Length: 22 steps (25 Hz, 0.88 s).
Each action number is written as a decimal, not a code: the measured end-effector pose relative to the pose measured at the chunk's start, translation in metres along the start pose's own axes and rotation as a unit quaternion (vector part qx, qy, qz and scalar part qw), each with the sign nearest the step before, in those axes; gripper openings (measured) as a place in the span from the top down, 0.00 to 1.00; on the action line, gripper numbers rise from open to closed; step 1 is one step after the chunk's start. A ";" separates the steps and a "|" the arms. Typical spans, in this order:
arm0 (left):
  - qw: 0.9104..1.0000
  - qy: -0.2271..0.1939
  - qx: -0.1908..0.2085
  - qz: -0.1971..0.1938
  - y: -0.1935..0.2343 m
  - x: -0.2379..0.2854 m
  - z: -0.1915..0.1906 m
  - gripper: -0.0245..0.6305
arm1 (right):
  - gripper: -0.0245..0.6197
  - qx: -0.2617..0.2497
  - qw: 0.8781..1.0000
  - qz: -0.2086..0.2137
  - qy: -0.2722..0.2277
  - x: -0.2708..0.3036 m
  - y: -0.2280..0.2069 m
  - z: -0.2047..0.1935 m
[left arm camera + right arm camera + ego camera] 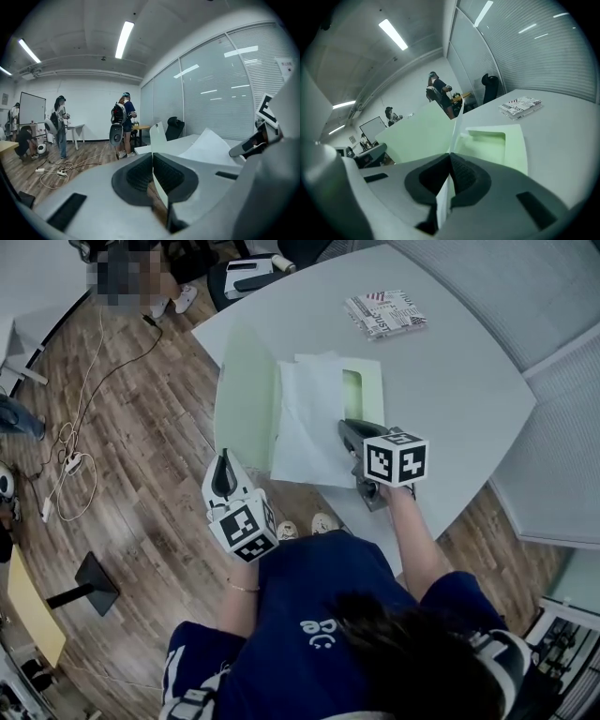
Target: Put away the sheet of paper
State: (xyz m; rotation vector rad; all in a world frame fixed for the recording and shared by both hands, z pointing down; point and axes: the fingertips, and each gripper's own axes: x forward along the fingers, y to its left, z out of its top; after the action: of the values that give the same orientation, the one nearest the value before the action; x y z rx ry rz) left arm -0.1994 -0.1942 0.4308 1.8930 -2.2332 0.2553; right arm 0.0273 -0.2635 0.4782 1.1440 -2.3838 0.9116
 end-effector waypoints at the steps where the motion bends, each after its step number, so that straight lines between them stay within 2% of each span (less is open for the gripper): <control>1: 1.000 -0.001 0.004 -0.001 0.000 0.000 0.001 0.95 | 0.95 0.003 1.000 -0.003 0.011 0.004 -0.004 -0.003; 11: 1.000 -0.001 0.019 -0.007 -0.006 0.002 0.003 0.95 | 0.95 0.090 0.991 -0.022 0.099 0.041 -0.042 -0.032; 17: 1.000 0.000 0.024 -0.010 -0.008 0.000 0.002 0.95 | 0.95 0.119 0.984 -0.039 0.123 0.054 -0.064 -0.038; 22: 0.999 0.000 0.031 -0.016 -0.011 -0.002 0.003 0.95 | 0.95 0.164 0.977 -0.050 0.125 0.062 -0.084 -0.038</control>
State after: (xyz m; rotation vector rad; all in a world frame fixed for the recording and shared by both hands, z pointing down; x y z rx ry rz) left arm -0.1885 -0.1948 0.4275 1.9583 -2.2175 0.3238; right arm 0.0561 -0.3125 0.5737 1.1718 -2.0066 1.3610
